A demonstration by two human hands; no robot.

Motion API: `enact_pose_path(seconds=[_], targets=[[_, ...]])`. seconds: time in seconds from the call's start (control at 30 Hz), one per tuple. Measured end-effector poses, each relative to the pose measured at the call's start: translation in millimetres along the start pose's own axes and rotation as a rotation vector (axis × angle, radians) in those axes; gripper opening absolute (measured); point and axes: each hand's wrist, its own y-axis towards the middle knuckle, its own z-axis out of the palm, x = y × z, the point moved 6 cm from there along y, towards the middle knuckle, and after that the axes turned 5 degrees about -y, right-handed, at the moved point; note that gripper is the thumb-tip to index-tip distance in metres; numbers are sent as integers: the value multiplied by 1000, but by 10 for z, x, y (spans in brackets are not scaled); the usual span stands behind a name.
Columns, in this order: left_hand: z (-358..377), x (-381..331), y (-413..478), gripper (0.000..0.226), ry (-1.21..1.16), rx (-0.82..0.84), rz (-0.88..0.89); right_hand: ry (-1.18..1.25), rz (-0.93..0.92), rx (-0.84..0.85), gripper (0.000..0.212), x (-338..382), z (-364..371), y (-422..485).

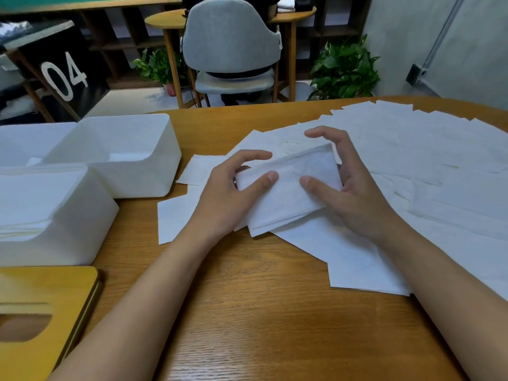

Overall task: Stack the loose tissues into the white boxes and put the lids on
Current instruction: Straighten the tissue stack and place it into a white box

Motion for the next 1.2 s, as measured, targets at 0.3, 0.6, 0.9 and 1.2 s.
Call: enact_pose_path(seconds=[0.3,0.6,0.9,1.2], targets=[[16,-67,-38,47,168,-78,219,-79,150,2,30,-115,-76,11],[323,-10,-168,36,376,505,203,-38,250,-113,49,-222,-199,41],[397,-43,-197,4,295,465,238,-49,242,-36,44,-221,-165,40],[48,-120,-57,5,-64,91,144,119,246,28,59,-151,-52,-12]])
